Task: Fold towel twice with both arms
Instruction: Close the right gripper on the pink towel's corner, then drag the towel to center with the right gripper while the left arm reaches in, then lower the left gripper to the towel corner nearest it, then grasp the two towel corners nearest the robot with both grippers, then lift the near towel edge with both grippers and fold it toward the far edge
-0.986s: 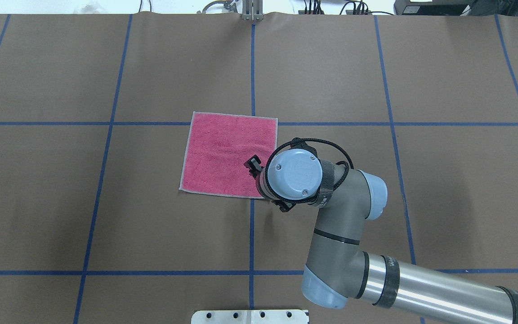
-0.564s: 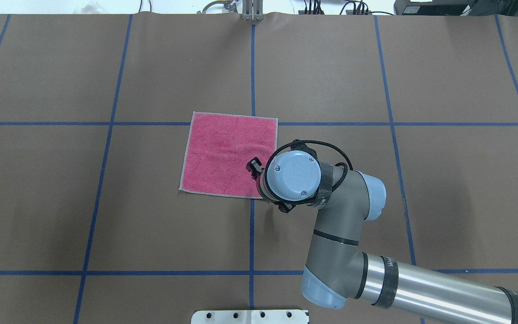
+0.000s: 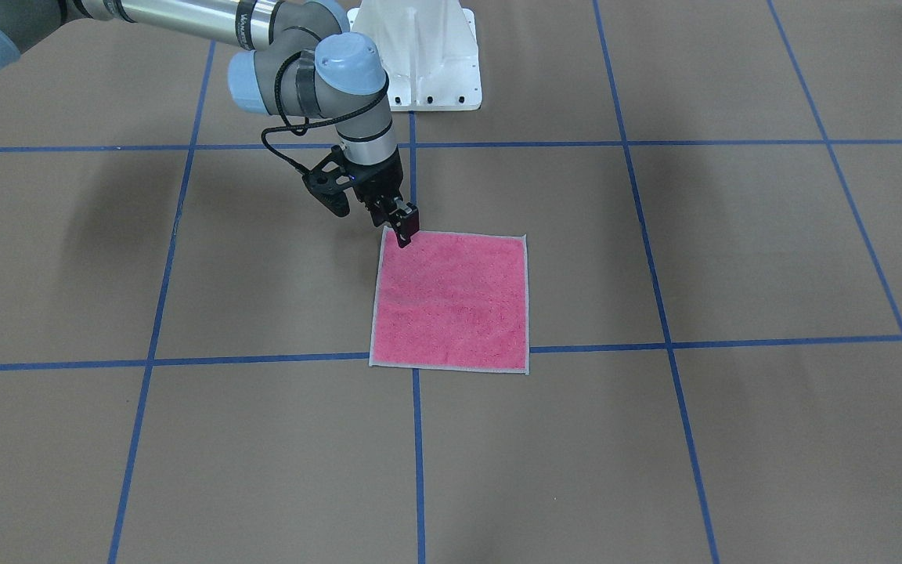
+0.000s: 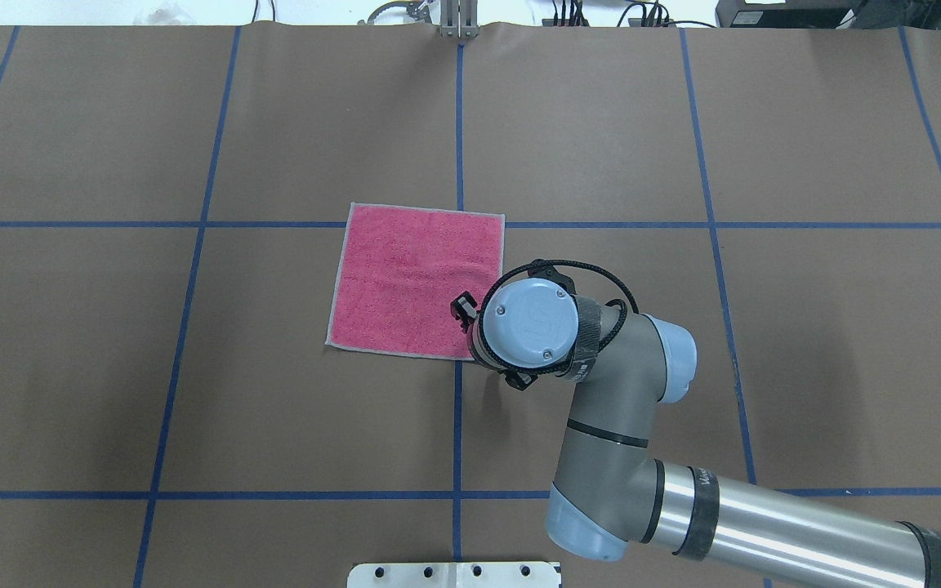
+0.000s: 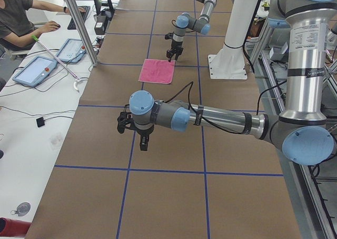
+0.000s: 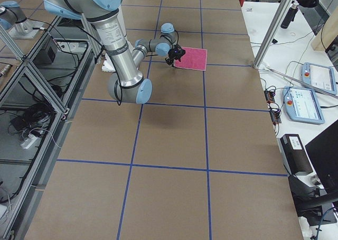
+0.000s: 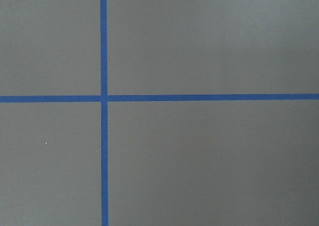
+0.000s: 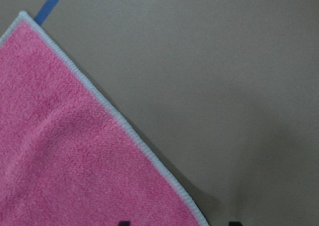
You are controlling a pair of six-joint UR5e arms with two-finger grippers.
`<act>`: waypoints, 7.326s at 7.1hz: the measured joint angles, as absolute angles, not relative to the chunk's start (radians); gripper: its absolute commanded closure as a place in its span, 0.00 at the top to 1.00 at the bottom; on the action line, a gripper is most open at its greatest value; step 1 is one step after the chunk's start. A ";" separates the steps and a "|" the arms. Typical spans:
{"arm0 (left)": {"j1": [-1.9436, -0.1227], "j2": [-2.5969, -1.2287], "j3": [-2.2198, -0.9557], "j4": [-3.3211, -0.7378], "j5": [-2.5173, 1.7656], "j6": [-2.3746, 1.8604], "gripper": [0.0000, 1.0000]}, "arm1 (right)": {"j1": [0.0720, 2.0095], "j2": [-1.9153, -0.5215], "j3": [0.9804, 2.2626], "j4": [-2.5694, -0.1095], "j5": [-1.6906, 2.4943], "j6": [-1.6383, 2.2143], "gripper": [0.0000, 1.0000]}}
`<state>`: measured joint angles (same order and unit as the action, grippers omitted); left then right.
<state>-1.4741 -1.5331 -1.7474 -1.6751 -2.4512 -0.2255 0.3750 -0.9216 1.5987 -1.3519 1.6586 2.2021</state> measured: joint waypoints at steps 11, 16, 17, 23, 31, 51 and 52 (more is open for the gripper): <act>-1.354 -1.675 -1.744 -1.675 -2.448 -0.553 1.00 | 0.423 -1.038 1.718 -1.359 1.707 2.189 0.00; -1.135 -1.896 -1.736 -1.672 -2.438 -0.982 1.00 | 0.474 -1.128 1.778 -1.361 1.720 2.169 0.00; -1.105 -1.918 -1.738 -1.685 -2.437 -1.042 1.00 | 0.468 -1.147 1.805 -1.364 1.720 2.179 0.00; -0.758 -2.038 -1.782 -1.876 -2.121 -1.685 0.99 | 0.354 -1.166 1.911 -1.419 1.698 2.308 0.00; -0.353 -2.036 -1.781 -1.944 -1.748 -1.947 0.78 | 0.353 -1.192 1.907 -1.420 1.709 2.297 0.00; -0.455 -2.195 -1.675 -1.945 -1.755 -1.937 0.00 | 0.444 -1.149 1.855 -1.407 1.764 2.309 0.00; -0.478 -2.213 -1.643 -1.949 -1.756 -1.937 0.00 | 0.463 -1.121 1.820 -1.406 1.771 2.308 0.00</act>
